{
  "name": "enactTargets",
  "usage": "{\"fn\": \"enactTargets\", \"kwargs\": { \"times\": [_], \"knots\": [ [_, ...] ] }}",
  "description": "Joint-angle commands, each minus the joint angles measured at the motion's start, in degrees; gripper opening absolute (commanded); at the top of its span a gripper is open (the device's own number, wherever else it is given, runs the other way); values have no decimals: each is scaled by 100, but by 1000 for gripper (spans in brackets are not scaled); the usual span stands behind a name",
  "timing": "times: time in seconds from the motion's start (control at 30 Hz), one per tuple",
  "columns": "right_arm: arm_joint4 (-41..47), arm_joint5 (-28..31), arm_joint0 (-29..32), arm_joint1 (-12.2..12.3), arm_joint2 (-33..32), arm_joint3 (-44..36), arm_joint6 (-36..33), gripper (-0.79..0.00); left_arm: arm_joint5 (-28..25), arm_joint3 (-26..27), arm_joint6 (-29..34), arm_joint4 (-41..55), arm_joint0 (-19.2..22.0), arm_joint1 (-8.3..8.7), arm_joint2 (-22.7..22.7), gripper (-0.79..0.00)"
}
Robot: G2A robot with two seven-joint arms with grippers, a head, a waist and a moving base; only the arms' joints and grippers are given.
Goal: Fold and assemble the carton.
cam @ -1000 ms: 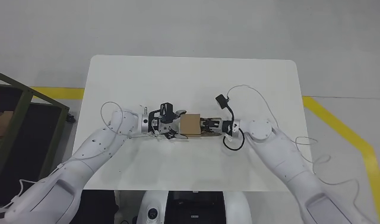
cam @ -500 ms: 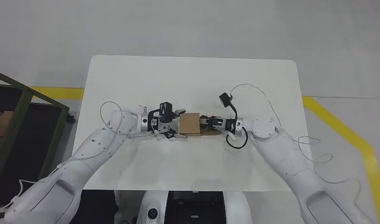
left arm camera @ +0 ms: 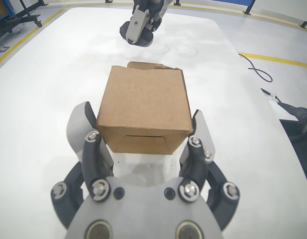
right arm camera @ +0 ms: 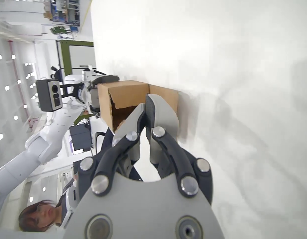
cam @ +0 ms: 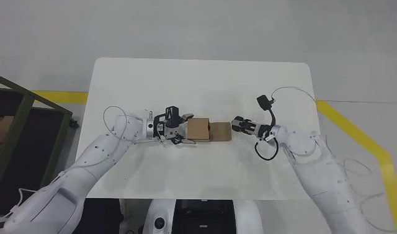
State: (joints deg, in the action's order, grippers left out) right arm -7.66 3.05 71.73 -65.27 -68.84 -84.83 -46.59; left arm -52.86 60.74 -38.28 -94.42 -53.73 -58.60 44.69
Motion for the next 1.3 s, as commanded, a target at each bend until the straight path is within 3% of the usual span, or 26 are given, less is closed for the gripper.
{"fn": "enactTargets", "kwargs": {
  "times": [0.0, 0.07, 0.17, 0.33, 0.83, 1.27],
  "knots": [
    [-78, -144, 142, 30, -61, -194, -92, -785, 1, 12, 2, -3, -5, 1, 2, -111],
    [-113, -199, 209, 43, -65, -261, -125, -594, 2, 18, 3, -4, -9, 3, 5, -111],
    [-279, -249, 180, 48, 21, -282, -191, -511, 2, 31, 2, -5, -13, 5, 10, -117],
    [-443, -182, 53, 40, 156, -169, -200, -440, 16, 47, -1, -19, -23, 11, 23, -117],
    [-313, 160, -294, -41, 539, 383, -156, -416, -7, 77, 26, -10, -28, 8, 22, -117],
    [546, 697, -579, -163, 809, 1018, -276, -425, 6, 63, 11, -10, -29, 5, 24, -117]
  ]
}}
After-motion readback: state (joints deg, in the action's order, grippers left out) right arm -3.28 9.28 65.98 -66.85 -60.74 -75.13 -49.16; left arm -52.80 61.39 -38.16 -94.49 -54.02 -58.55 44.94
